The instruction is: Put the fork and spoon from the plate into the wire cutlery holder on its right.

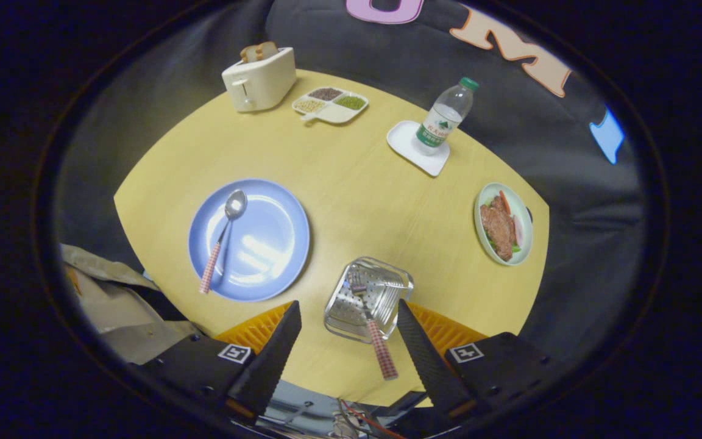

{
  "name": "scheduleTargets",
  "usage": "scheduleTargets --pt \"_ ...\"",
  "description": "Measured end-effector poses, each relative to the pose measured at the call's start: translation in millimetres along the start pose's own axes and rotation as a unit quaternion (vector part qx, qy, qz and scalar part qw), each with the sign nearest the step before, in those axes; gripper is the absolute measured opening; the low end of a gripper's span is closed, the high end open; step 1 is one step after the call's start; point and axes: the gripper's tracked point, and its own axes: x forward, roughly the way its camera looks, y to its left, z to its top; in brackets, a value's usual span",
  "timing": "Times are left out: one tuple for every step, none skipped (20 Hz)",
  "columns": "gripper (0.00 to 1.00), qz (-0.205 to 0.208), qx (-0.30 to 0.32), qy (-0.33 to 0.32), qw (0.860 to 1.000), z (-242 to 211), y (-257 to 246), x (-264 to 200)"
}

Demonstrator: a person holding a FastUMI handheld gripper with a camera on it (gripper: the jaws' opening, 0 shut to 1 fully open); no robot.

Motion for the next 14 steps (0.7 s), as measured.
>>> scheduleTargets --pt "1.00 0.003 0.006 -0.016 1.000 3.5 7.9 -0.6" --pt "1.00 0.005 0.011 -0.032 0.999 8.5 16.0 -0.7" --pt "1.00 -0.001 0.017 -0.050 0.999 12.8 21.4 -0.7" --pt "1.00 -0.003 0.024 -0.064 0.998 15.9 27.4 -1.5" --pt "1.00 -0.002 0.031 -0.078 0.996 19.0 35.3 -1.4" --pt "1.00 0.006 0.039 -0.089 0.995 22.2 46.2 -0.6" --pt "1.00 0.012 0.044 -0.103 0.994 24.9 58.5 -0.8" --pt "1.00 0.015 0.046 -0.114 0.992 28.4 67.5 0.9" --pt "1.00 0.017 0.048 -0.129 0.990 31.8 76.4 3.5" --pt "1.00 0.020 0.051 -0.142 0.988 36.8 86.5 7.2" --pt "1.00 0.028 0.054 -0.150 0.987 37.1 99.8 11.8" --pt "1.00 0.033 0.057 -0.153 0.986 36.7 111.5 16.5" --pt "1.00 0.035 0.059 -0.154 0.986 34.6 120.0 22.1" --pt "1.00 0.037 0.061 -0.150 0.986 31.7 128.0 28.8"
